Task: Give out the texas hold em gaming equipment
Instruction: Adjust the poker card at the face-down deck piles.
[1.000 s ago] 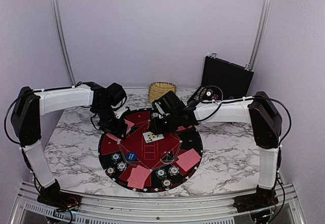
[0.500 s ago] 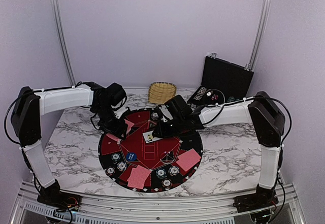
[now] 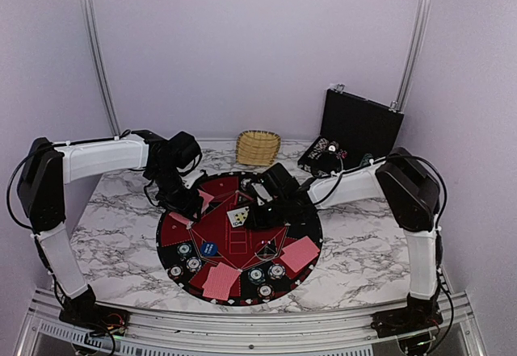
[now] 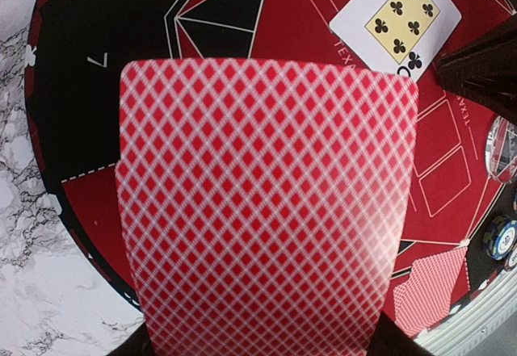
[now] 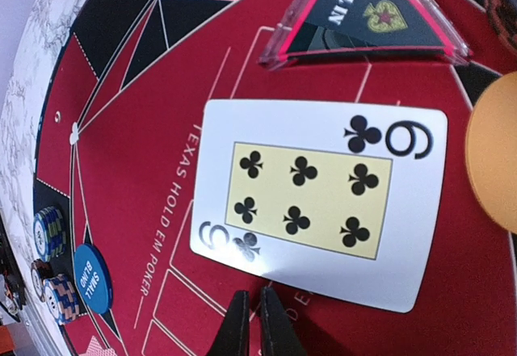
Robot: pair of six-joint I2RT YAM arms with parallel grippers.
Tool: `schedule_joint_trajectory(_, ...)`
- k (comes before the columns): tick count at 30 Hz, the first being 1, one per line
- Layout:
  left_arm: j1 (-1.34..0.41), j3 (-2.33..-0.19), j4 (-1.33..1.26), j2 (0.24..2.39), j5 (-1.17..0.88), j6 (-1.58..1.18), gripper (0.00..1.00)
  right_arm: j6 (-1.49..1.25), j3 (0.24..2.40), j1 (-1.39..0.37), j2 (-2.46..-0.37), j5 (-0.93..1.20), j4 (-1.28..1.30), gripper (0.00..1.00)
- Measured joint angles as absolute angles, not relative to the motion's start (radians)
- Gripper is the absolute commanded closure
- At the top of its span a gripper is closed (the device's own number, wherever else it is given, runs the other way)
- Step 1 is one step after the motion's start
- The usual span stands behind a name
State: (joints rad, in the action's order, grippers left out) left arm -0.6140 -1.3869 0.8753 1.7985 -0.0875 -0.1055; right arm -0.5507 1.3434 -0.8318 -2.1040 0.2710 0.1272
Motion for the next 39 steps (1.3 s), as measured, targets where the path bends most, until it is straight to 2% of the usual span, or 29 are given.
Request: schedule_joint_trajectory(39,-0.614,-1.376,0.865,1.777,-0.094,-0.105,0.54,-0.543,1.558,-0.829,-2.261,0.210,0.113,0.93)
